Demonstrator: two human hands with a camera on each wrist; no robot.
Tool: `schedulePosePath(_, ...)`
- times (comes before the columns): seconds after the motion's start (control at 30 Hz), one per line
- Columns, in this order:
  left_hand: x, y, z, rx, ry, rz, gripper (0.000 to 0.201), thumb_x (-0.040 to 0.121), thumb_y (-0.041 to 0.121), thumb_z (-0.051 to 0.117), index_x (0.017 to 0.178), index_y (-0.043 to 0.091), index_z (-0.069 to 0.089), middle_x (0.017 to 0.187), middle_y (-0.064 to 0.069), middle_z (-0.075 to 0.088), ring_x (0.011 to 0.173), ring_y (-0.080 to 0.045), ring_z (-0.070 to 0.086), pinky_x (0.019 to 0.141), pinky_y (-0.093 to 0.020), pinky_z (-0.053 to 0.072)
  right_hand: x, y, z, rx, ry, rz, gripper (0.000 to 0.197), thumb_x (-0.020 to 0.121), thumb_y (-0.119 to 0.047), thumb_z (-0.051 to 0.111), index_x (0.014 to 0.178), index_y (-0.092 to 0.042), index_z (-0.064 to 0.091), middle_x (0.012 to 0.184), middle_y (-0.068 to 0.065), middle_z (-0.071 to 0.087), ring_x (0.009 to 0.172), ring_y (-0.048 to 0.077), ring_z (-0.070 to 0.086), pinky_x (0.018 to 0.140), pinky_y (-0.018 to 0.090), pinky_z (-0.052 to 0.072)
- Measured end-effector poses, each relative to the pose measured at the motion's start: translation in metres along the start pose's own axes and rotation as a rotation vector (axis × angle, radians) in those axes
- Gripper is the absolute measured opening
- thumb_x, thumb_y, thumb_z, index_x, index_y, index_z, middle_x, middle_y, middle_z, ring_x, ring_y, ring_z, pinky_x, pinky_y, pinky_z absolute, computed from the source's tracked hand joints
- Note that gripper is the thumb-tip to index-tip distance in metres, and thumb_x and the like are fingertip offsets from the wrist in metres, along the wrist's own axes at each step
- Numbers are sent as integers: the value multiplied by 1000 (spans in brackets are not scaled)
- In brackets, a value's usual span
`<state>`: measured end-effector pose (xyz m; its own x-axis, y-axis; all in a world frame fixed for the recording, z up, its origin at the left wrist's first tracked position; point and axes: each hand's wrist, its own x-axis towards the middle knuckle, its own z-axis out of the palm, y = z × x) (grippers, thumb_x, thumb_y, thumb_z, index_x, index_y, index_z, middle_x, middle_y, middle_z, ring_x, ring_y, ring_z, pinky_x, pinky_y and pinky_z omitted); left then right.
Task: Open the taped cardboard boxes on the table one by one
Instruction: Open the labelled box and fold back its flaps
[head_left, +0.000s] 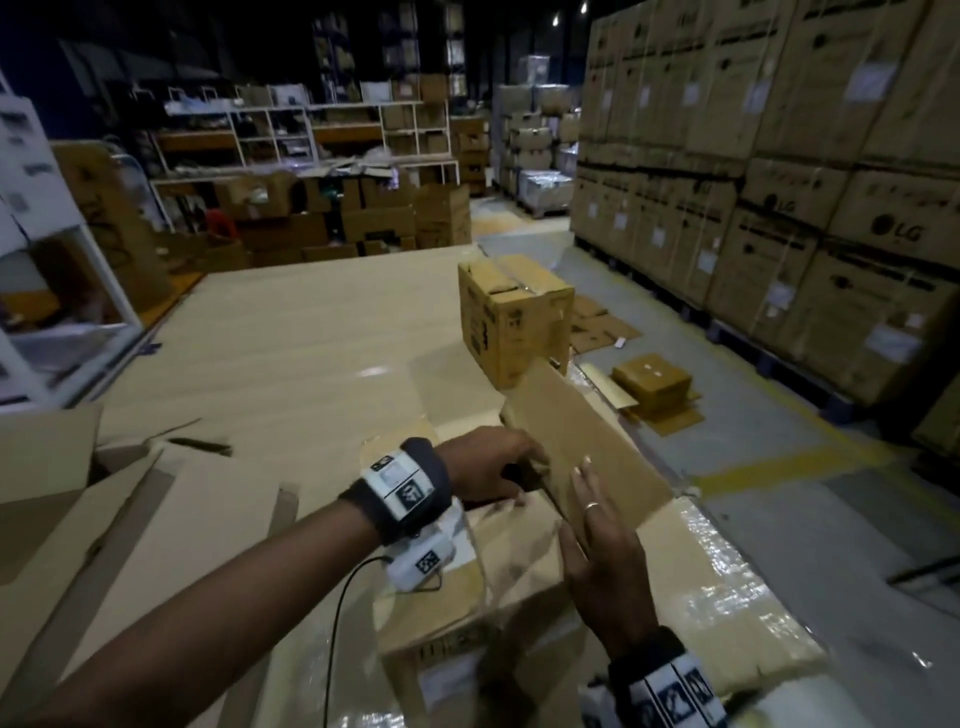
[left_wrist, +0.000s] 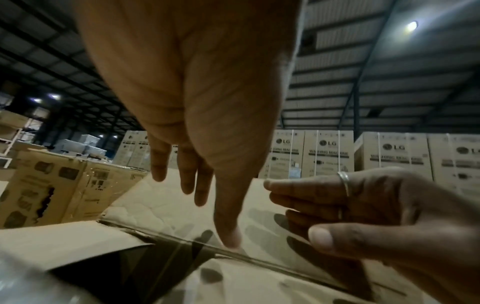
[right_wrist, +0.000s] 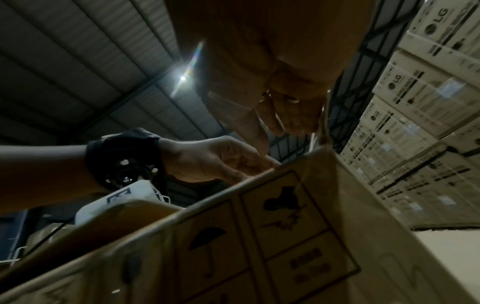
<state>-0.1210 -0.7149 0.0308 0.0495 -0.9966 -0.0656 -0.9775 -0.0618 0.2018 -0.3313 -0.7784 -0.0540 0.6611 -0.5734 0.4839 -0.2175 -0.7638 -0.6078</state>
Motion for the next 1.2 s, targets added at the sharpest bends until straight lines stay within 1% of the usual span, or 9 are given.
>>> schedulePosePath(0.13,46,-17,5,45,-208,-10,59,88,29,77,139,11,57,132,-12,64,118,-32,60,98,-36,46,10,16,8,-55,-221,191,47,100,-12,51,147,-13,50,161,-1,37,145,20,41,120,30,24)
schedulePosePath(0.27,78,-37,19,55,-297,15,43,88,21,76,129,10,68,122,-13,71,111,-33,65,98,-41,51,11,24,13,-24,-262,365,34,103,-23,49,133,-16,63,134,4,66,121,26,60,104,35,43)
schedulePosePath(0.37,90,-48,28,50,-302,67,20,85,16,75,104,12,77,99,-9,77,90,-30,70,83,-45,56,12,17,17,-82,-276,374,37,104,-22,45,137,-22,61,122,2,72,113,26,63,97,35,45)
schedulePosePath(0.43,94,-52,30,44,-314,102,14,85,17,75,98,12,76,93,-8,76,84,-28,69,79,-44,56,15,15,17,-112,-258,390,37,104,-22,45,137,-24,61,121,1,71,113,26,61,97,36,44)
schedulePosePath(0.57,98,-57,30,35,-305,148,15,84,22,76,95,12,77,89,-8,76,81,-28,68,75,-40,55,26,20,21,-34,-295,446,33,104,-23,46,132,-25,62,123,-2,67,117,20,56,103,33,41)
schedulePosePath(0.8,91,-54,28,41,-294,142,16,85,24,76,96,12,77,88,-8,76,79,-29,68,75,-40,55,27,22,32,-28,-328,398,33,107,-23,42,135,-22,59,122,0,68,112,22,58,98,33,43)
schedulePosePath(0.9,83,-50,22,28,-286,93,19,85,19,75,103,14,77,96,-6,77,87,-27,70,81,-44,57,28,23,32,0,-309,410,34,106,-28,44,136,-26,59,120,-2,70,110,22,60,97,36,45)
schedulePosePath(1.03,61,-35,-8,-4,-288,77,45,90,11,71,135,17,63,123,-8,70,110,-25,65,99,-38,51,29,27,26,3,-336,342,34,102,-37,52,133,-27,60,122,-5,69,114,21,62,96,39,49)
schedulePosePath(1.2,-9,-15,-38,-89,-187,-29,52,93,31,72,142,26,56,132,2,66,118,-14,60,98,-31,48,29,16,14,83,-323,155,38,93,-36,67,131,-33,62,122,-17,68,112,3,63,98,32,54)
